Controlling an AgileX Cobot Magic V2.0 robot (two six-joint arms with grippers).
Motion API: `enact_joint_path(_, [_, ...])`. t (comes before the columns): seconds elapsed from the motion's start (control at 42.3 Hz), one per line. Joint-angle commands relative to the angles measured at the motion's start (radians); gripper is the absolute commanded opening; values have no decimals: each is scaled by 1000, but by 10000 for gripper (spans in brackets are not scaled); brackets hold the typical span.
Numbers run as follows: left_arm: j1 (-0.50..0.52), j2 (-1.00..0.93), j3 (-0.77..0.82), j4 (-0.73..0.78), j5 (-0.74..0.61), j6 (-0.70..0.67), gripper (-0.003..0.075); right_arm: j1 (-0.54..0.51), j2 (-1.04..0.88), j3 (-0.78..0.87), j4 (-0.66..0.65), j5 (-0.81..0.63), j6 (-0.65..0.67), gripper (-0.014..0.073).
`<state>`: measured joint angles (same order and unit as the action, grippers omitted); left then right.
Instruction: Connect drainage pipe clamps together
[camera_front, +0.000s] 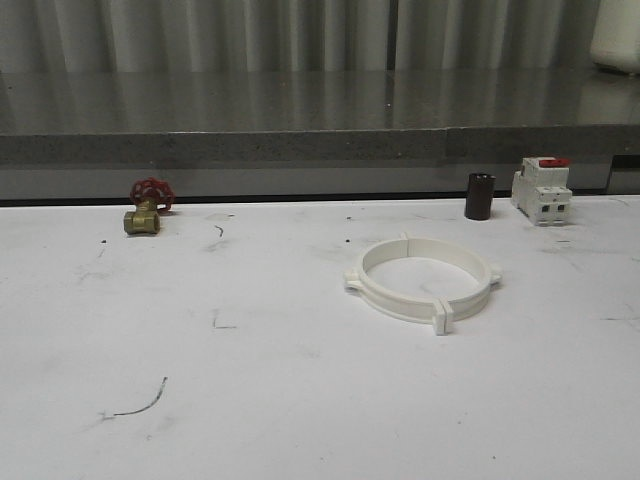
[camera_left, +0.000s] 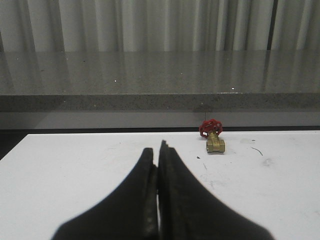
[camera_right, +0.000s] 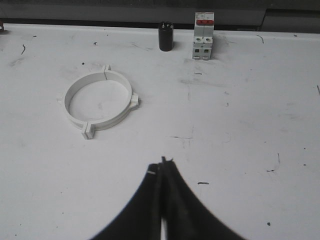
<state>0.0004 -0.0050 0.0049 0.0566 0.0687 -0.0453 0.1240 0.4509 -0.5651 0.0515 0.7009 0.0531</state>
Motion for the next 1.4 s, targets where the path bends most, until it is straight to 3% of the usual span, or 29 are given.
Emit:
enact_joint_path(0.0, [-2,-11,22,2,-94,-12,-20,-6,7,-26,-7,-64,-4,-116])
enact_joint_path(1.017, [0,-11,22,-3,-94,-12,-20,-6,-28,-6,-13,-80,-4,-116])
enact_joint_path(1.278, [0,-11,22,-3,-94,-12,-20,-34,-342,327,-45,-504,-4,-116])
enact_joint_path(1.372, [0,-11,22,-3,-94,-12,-20,-49,-454,440,-45,-591,-4,-116])
